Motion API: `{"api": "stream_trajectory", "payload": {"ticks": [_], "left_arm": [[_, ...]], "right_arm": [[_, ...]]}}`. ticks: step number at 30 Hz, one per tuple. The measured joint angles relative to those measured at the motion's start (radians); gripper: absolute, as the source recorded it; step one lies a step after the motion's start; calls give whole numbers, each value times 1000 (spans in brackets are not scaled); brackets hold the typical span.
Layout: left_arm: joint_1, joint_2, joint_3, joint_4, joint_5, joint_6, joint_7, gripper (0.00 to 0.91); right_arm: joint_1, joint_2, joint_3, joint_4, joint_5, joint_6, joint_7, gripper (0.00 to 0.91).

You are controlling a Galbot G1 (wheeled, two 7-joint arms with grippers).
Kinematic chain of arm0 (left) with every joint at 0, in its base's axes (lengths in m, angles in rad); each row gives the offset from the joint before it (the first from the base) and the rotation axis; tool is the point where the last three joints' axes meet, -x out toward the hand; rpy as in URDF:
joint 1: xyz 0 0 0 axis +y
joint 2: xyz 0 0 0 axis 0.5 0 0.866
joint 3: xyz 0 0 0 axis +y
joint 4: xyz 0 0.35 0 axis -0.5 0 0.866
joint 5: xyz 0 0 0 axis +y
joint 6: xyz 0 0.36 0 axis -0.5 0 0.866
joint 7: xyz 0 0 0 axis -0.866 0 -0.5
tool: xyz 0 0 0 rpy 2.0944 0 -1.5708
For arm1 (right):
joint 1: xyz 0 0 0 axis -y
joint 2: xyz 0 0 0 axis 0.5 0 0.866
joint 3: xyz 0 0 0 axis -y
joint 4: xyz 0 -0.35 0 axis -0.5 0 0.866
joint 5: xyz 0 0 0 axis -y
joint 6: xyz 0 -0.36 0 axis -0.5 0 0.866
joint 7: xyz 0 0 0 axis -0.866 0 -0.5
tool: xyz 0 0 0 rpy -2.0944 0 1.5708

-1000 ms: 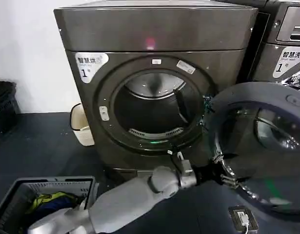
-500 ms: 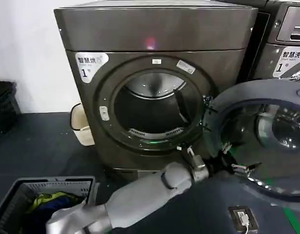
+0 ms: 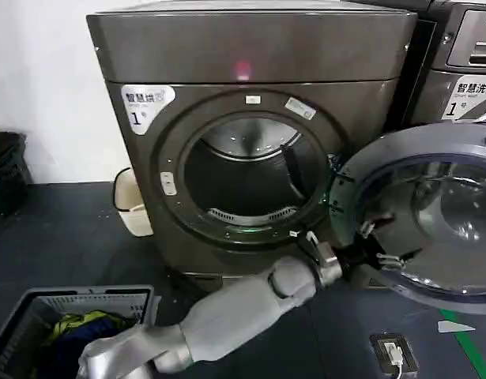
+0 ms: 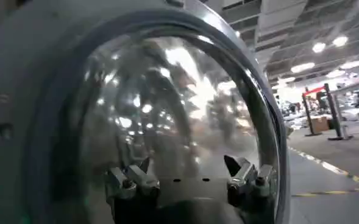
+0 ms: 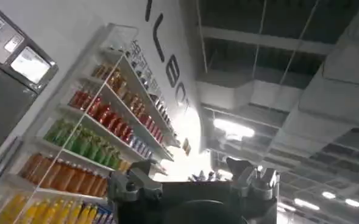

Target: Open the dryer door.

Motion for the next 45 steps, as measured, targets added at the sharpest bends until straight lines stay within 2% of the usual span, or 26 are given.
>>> {"api": "stream_trajectory", "payload": {"ticks": [6, 10, 16, 24, 31, 37, 45], "left_arm": [[7, 37, -3, -46, -25, -36, 1, 907], [20, 96, 8, -113, -84, -21, 3, 907], [67, 243, -13, -246, -111, -155, 2, 907], [141, 442, -53, -411, -137, -214, -3, 907], [241, 629, -110, -554, -170, -168, -21, 907], [321, 837, -166, -666, -183, -85, -14, 907], [487, 1116, -337, -765, -146, 16, 56, 907]], "right_arm": [[2, -4, -3, -6, 0, 2, 0, 907], [4, -9, -3, -7, 0, 3, -1, 907], [6, -16, -3, -5, 0, 4, -2, 907], [16, -24, 27, 1, 20, 8, 6, 907], [38, -27, 62, 16, 19, 6, 13, 907], [55, -43, 107, 10, 6, -3, 24, 907], [89, -69, 144, -6, -46, 22, 25, 907]]}}
